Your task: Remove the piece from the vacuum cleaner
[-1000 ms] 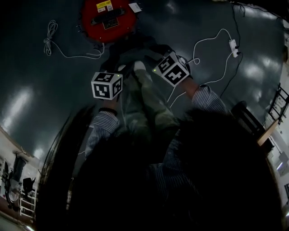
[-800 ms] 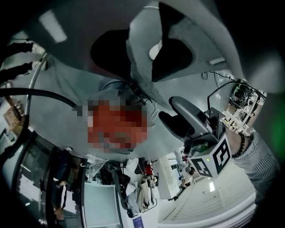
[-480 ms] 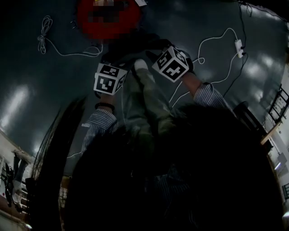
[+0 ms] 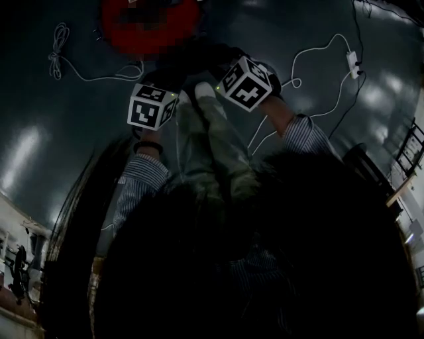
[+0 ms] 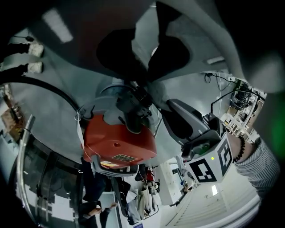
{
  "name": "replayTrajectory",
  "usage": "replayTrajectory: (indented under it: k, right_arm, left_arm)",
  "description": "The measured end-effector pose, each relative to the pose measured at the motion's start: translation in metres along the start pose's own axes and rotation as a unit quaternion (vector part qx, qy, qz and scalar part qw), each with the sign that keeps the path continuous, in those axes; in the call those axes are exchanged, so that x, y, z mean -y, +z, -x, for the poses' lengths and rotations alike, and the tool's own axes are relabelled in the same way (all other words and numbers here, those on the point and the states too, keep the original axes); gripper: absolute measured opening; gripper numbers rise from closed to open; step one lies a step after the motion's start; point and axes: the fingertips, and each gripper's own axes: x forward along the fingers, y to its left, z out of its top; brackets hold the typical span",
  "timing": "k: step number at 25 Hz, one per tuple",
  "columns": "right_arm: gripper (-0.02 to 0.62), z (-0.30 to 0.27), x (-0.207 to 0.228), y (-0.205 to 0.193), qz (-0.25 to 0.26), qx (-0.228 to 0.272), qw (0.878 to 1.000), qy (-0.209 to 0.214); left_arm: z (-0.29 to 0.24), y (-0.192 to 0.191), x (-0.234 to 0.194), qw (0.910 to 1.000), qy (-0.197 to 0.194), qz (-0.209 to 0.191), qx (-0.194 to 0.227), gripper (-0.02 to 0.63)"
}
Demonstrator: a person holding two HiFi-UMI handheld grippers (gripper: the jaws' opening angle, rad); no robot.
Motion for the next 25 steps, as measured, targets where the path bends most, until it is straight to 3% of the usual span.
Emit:
replayTrajectory:
  k: [5,9,15,21,25]
  right_arm:
    - [0.054,0.003,0.000,-0.001,-0.025,0.003,1.000,0.010]
    - [0.041,0.005,-0.005,-0.006,-0.036,0.001,0.999,0.021]
    - [0.018,0.008,-0.019,-0.018,-0.034,-0.003,0.999,0.034]
    - [0.018,0.005,-0.017,-0.018,-0.037,-0.005,0.999,0.033]
    - [0.017,0.006,-0.019,-0.020,-0.035,-0.006,0.999,0.042]
  left_arm:
    - [-0.003,-0.002,0.007,0.9999,-0.013,0.008,-0.006,0.058]
    - [-0.002,-0.005,0.011,0.9993,-0.021,0.028,-0.010,0.054]
    - [-0.001,-0.015,0.025,0.9988,-0.038,0.018,-0.026,0.052]
    - [-0.003,-0.018,0.029,0.9975,-0.039,0.056,-0.017,0.051]
    - [-0.003,-0.020,0.033,0.9973,-0.038,0.060,-0.017,0.051]
